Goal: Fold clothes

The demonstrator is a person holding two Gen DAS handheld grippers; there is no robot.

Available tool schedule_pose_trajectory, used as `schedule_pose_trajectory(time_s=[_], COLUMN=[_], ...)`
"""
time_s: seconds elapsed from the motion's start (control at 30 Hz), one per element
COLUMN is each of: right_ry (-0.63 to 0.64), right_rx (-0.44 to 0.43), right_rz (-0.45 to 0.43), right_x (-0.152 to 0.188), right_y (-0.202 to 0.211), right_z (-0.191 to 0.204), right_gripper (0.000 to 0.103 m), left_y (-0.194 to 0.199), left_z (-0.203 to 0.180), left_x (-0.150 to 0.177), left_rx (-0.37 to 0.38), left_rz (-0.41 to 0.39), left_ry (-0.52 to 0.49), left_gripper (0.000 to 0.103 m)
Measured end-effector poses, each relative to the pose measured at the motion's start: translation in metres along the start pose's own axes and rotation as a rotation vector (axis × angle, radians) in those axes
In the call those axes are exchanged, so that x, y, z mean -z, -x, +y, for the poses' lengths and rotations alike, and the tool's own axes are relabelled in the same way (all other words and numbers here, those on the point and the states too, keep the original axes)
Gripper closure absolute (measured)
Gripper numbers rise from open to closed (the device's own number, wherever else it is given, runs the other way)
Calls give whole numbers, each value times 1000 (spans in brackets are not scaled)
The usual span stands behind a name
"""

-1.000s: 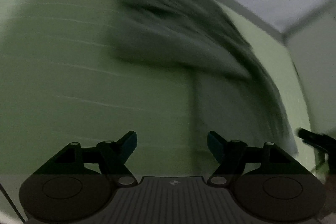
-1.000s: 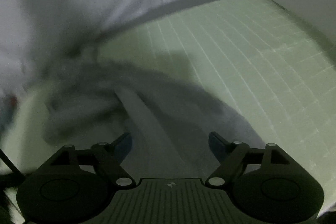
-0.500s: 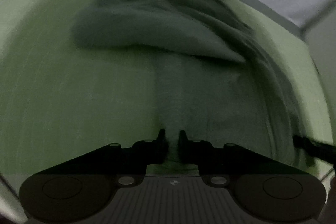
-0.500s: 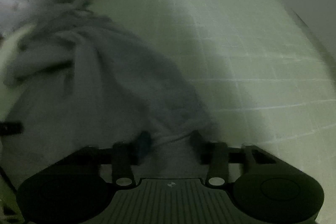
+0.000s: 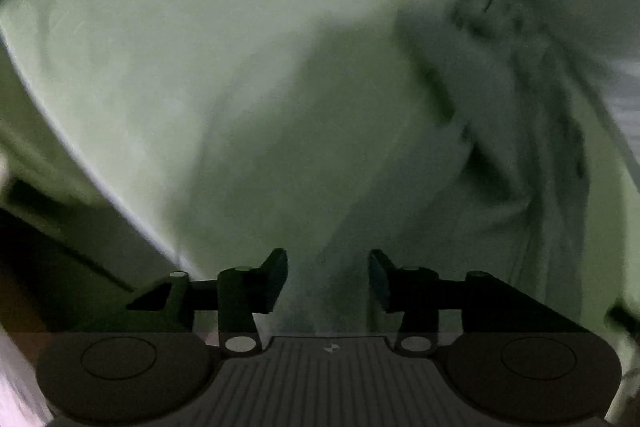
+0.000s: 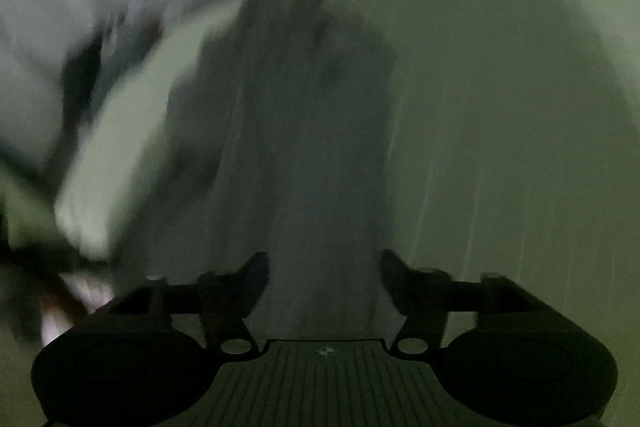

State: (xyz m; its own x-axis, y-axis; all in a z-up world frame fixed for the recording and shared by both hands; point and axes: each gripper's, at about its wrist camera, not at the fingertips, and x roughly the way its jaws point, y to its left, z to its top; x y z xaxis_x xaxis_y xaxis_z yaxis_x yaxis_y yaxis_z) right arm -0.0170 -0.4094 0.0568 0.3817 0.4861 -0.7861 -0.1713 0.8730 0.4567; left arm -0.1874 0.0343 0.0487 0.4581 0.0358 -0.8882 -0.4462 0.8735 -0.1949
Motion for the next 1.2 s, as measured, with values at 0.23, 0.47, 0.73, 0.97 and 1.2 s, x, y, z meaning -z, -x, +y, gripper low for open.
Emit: schedule_pose_trajectory(time_s=[0.23, 0.47, 0.73, 0.97, 1.2], right_ry=[141, 291, 217, 9, -13], right_rx=[173, 214, 698, 686, 506], right_rz=[-159, -75, -406, -104, -384], right_x=[-110, -146, -81, -1, -80], right_y=[-95, -198, -30, -10, -24], right_z=[24, 66, 72, 26, 40], right_gripper=[27, 85, 92, 70, 21], left_y=[-24, -105, -153, -154, -137], left_z=[-78, -141, -126, -123, -124], left_x=[-74, -115, -107, -104, -101], left_rx=[9, 12, 18, 47, 41], left_rz=[-172, -129, -13, 35, 34], left_ry=[-307, -410, -357, -322, -309], left_gripper=[25, 25, 20, 17, 17])
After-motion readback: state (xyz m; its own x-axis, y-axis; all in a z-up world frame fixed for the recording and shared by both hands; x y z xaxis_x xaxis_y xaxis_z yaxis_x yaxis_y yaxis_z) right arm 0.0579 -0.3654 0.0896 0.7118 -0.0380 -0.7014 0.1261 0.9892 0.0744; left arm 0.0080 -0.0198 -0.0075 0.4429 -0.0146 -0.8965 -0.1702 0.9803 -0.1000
